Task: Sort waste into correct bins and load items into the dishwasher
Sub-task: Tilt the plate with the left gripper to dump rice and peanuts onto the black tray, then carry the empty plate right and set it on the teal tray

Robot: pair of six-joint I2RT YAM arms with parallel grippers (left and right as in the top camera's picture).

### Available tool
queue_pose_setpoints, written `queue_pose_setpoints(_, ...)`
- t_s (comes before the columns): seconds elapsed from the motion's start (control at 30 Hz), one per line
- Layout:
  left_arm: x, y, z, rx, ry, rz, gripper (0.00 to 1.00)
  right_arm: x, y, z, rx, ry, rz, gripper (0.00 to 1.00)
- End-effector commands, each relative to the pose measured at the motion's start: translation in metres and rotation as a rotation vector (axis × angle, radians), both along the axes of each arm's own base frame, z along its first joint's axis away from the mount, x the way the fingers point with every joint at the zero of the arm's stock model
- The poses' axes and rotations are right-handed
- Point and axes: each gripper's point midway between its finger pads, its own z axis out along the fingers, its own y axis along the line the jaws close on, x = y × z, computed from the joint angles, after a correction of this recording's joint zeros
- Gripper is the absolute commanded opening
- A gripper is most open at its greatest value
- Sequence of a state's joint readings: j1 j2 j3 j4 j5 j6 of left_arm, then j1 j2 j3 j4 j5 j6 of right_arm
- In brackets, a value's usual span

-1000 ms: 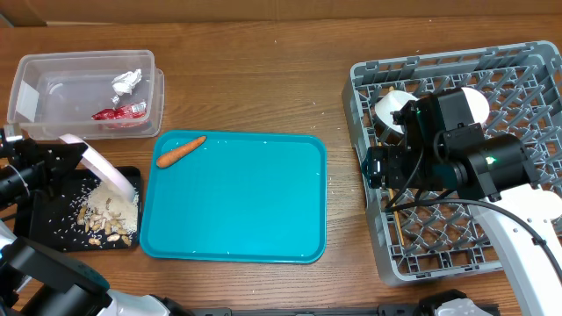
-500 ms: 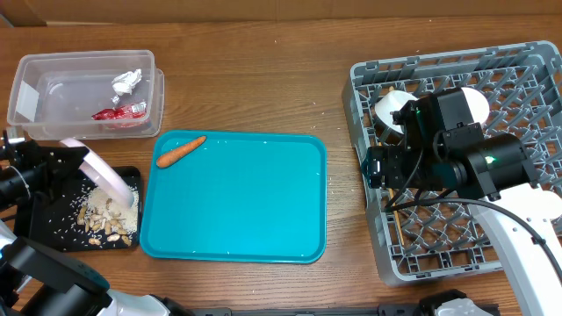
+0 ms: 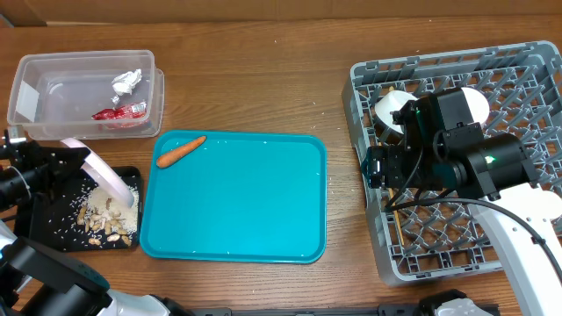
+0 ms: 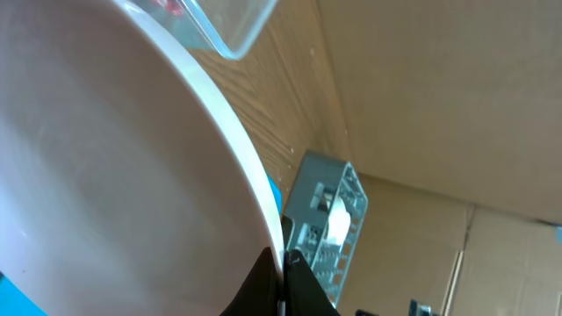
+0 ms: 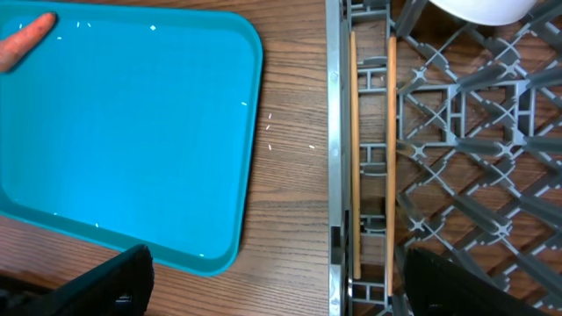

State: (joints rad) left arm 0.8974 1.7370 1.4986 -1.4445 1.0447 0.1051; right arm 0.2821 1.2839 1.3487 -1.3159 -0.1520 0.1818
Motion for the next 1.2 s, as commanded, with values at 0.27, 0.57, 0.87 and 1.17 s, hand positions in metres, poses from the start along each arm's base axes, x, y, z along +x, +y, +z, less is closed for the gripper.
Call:
queue_pose_setpoints(0.27, 0.029, -0.153, -0.009, 0.137, -0.025, -0.559, 0.04, 0.006, 0.000, 0.001, 0.000, -0.021, -0.003, 0.94)
queue_pose_setpoints(0.57, 0.029, -0.276, -0.068, 0.640, 0.182, -0.820, 0.04, 0.006, 0.000, 0.001, 0.002, -0.024, -0.003, 0.94)
queue_pose_setpoints(0.87, 0.000, -0.367, -0.114, 0.828, 0.227, -0.940, 0.04, 0.006, 0.000, 0.001, 0.001, -0.021, -0.002, 0.94)
queue_pose_setpoints(1.17, -0.006, -0.385, -0.135, 0.830, 0.234, -1.019, 0.16, 0.005, 0.000, 0.001, 0.000, -0.018, -0.002, 0.96)
